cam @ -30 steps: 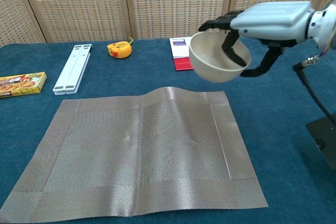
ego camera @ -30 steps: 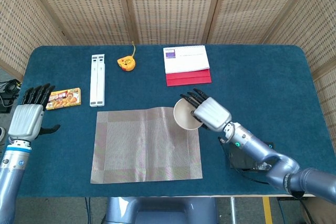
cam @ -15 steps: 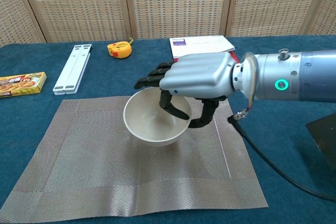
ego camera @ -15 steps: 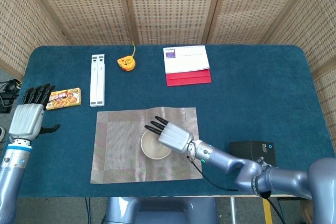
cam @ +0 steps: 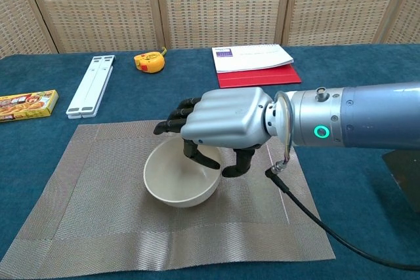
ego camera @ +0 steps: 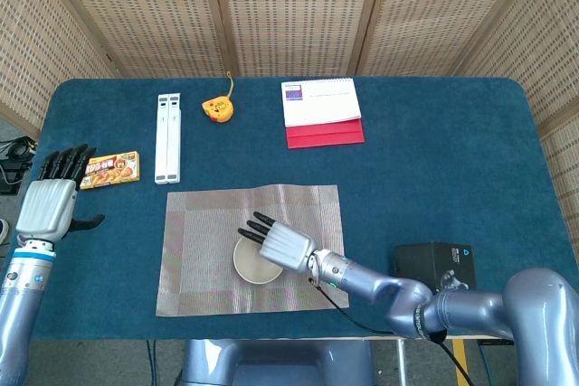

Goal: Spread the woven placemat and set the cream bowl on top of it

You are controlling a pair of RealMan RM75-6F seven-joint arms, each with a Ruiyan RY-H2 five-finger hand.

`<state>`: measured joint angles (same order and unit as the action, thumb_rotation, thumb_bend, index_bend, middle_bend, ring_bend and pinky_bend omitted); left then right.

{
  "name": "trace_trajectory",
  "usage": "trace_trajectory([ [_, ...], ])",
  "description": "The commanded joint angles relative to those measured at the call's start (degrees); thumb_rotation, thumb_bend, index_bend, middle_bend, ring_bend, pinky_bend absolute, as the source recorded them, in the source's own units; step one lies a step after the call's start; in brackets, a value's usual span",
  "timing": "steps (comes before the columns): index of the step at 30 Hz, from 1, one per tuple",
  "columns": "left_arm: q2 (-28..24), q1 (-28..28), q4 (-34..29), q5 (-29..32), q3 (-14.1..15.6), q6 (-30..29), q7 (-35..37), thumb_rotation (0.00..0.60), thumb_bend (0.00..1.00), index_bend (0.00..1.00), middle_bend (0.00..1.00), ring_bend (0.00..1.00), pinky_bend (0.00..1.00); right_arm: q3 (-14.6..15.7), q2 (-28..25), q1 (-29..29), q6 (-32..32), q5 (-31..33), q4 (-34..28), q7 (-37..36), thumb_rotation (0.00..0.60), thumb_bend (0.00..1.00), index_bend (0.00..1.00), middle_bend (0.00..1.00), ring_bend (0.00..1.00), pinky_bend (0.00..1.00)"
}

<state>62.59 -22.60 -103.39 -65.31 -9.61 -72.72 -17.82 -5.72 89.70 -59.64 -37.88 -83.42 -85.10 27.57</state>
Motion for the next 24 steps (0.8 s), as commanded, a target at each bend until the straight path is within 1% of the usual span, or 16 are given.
trace_trajectory([
  [1,-0.1,0.0,0.0,0.0,0.0,0.0,0.1,0.600,0.00,0.00,0.00,0.00,0.00,0.2,-0.3,0.1,-0.1,1.0,-0.4,1.0,0.600,0.24,0.44,0.00,0.00,0.00],
  [2,-0.1,0.0,0.0,0.0,0.0,0.1,0.1,0.600,0.00,0.00,0.00,0.00,0.00,0.2,-0.5,0.1,-0.1,1.3,-0.6,1.2,0.600,0.14,0.36,0.00,0.00,0.00],
  [3,-0.1,0.0,0.0,0.0,0.0,0.1,0.1,0.600,0.00,0.00,0.00,0.00,0.00,0.3,-0.6,0.2,-0.1,1.5,-0.7,1.3,0.600,0.06,0.29,0.00,0.00,0.00],
  [5,-0.1,-0.1,0.0,0.0,0.0,0.2,0.1,0.600,0.00,0.00,0.00,0.00,0.00,0.4,-0.9,0.3,-0.2,1.9,-1.0,1.5,0.600,0.00,0.21,0.00,0.00,0.00],
  [8,0.0,-0.1,0.0,-0.1,0.1,0.3,-0.1,0.600,0.00,0.00,0.00,0.00,0.00,0.5,-1.8,0.6,-1.3,2.1,-2.0,2.0,0.600,0.00,0.13,0.00,0.00,0.00],
  [10,0.0,-0.1,0.0,-0.1,0.1,0.2,-0.2,0.600,0.00,0.00,0.00,0.00,0.00,0.6,-2.8,0.9,-2.0,1.8,-3.0,2.2,0.600,0.00,0.09,0.00,0.00,0.00],
  [12,0.1,-0.1,0.0,0.0,0.1,0.3,-0.2,0.600,0.00,0.00,0.00,0.00,0.00,0.9,-5.0,1.6,-3.4,1.3,-5.0,2.5,0.600,0.00,0.06,0.00,0.00,0.00],
  [16,0.2,-0.2,0.1,-0.1,0.2,0.3,-0.5,0.600,0.00,0.00,0.00,0.00,0.00,1.3,-9.5,3.1,-6.1,0.5,-8.7,3.6,0.600,0.00,0.01,0.00,0.00,0.00],
  [19,0.2,0.1,-0.2,-0.7,0.5,-0.3,-0.7,0.600,0.00,0.00,0.00,0.00,0.00,2.0,-15.5,5.6,-10.2,-1.1,-12.1,4.9,0.600,0.00,0.00,0.00,0.00,0.00],
  [21,0.1,0.4,-0.4,-1.2,0.6,-0.8,-0.7,0.600,0.00,0.00,0.00,0.00,0.00,2.6,-18.8,7.3,-12.7,-2.5,-13.4,5.1,0.600,0.00,0.00,0.00,0.00,0.00],
  [23,0.1,0.9,-0.8,-2.1,0.9,-1.8,-0.6,0.600,0.00,0.00,0.00,0.00,0.00,3.6,-23.6,10.4,-17.2,-4.3,-13.9,4.8,0.600,0.00,0.00,0.00,0.00,0.00],
  [24,0.1,1.1,-0.8,-2.5,1.1,-2.2,-0.6,0.600,0.00,0.00,0.00,0.00,0.00,4.0,-25.0,11.5,-18.8,-5.1,-14.1,4.1,0.600,0.00,0.00,0.00,0.00,0.00],
])
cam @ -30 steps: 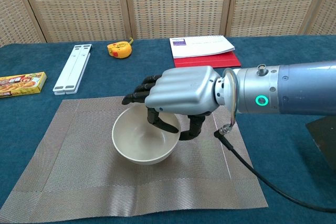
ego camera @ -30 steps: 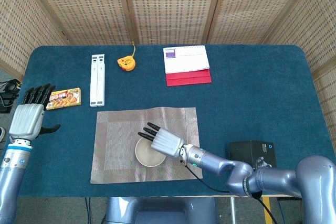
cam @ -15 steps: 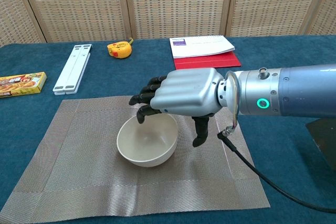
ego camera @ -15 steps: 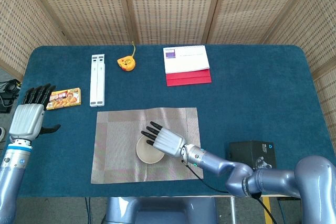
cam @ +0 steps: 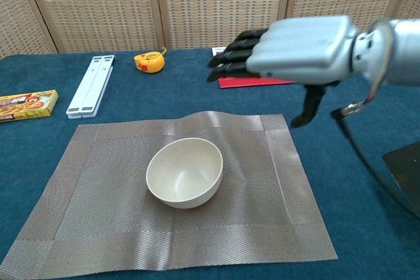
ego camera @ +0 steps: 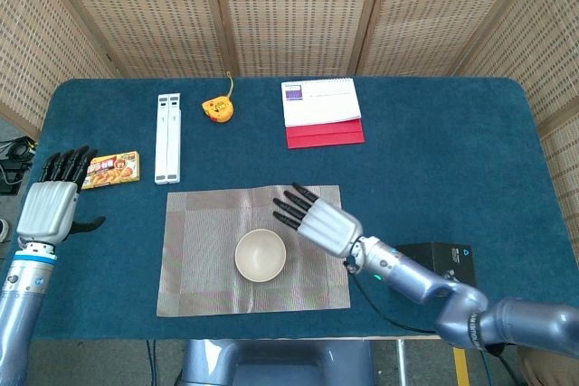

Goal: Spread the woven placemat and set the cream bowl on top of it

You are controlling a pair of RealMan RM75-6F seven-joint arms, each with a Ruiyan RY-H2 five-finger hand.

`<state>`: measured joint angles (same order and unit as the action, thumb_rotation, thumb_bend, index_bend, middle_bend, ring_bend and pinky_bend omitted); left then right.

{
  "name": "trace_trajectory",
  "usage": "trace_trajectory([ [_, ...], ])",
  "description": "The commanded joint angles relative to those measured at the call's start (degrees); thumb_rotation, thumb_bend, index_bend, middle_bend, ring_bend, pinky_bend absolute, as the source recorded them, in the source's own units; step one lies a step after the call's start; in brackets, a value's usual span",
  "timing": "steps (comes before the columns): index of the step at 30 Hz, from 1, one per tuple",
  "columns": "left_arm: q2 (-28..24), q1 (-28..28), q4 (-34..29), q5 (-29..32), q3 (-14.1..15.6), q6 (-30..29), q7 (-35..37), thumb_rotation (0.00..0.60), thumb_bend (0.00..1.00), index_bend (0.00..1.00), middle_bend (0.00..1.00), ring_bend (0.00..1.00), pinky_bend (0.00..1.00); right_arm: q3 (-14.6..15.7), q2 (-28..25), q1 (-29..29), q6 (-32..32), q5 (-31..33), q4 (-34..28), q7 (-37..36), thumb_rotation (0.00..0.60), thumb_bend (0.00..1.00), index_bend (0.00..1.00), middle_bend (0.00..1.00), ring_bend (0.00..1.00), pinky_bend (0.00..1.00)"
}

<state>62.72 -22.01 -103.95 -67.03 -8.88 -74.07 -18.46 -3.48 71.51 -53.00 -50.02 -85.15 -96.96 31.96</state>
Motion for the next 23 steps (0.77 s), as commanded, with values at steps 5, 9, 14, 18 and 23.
trace_trajectory([
  [5,0.4,2.9,-0.3,-4.2,1.9,-4.3,0.8,0.600,0.00,0.00,0.00,0.00,0.00,3.3,-12.8,13.4,-18.8,-5.6,2.8,-6.2,0.600,0.00,0.00,0.00,0.00,0.00],
  [9,1.3,5.5,0.9,-8.8,3.0,-9.1,3.7,0.600,0.00,0.00,0.00,0.00,0.00,3.5,-12.3,20.5,-27.3,-3.8,6.9,-12.7,0.600,0.00,0.00,0.00,0.00,0.00],
  [14,2.3,9.4,4.0,-13.7,5.3,-14.0,8.2,0.600,0.00,0.00,0.00,0.00,0.00,4.2,-8.9,30.2,-36.8,-0.1,6.7,-17.1,0.600,0.00,0.00,0.00,0.00,0.00],
  [18,2.2,11.4,5.2,-15.5,6.8,-15.6,9.7,0.600,0.00,0.00,0.00,0.00,0.00,5.9,-6.5,35.7,-40.0,1.4,5.8,-19.2,0.600,0.00,0.00,0.00,0.00,0.00],
  [23,2.2,13.7,6.9,-17.9,8.5,-17.2,11.1,0.600,0.00,0.00,0.00,0.00,0.00,7.3,-3.4,40.8,-42.9,0.5,8.2,-24.3,0.600,0.00,0.00,0.00,0.00,0.00],
])
